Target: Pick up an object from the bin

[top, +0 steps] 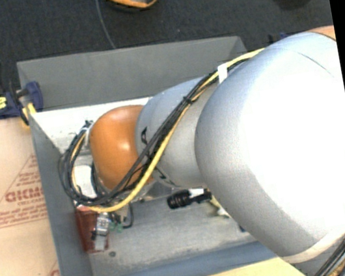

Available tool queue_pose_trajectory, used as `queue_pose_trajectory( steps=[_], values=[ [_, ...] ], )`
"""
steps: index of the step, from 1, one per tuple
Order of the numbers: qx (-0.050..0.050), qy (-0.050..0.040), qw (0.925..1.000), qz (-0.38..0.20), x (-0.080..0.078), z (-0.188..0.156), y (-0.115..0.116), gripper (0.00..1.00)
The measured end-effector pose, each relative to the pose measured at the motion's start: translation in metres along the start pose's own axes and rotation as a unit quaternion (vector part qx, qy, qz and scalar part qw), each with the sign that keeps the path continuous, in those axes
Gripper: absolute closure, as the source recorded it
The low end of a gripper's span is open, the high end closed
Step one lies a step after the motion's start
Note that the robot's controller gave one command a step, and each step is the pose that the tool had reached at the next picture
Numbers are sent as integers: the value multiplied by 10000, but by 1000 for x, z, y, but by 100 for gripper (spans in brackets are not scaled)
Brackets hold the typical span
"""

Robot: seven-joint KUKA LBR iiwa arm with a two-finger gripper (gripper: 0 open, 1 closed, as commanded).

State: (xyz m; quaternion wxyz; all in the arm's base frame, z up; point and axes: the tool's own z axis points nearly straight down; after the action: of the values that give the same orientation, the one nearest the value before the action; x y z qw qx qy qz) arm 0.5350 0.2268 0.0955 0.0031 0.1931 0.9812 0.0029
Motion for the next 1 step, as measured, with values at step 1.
queue_pose_trajectory(
  steps=[1],
  values=[
    [31, 39, 9940, -1094, -2, 12, 5, 0]
  ],
)
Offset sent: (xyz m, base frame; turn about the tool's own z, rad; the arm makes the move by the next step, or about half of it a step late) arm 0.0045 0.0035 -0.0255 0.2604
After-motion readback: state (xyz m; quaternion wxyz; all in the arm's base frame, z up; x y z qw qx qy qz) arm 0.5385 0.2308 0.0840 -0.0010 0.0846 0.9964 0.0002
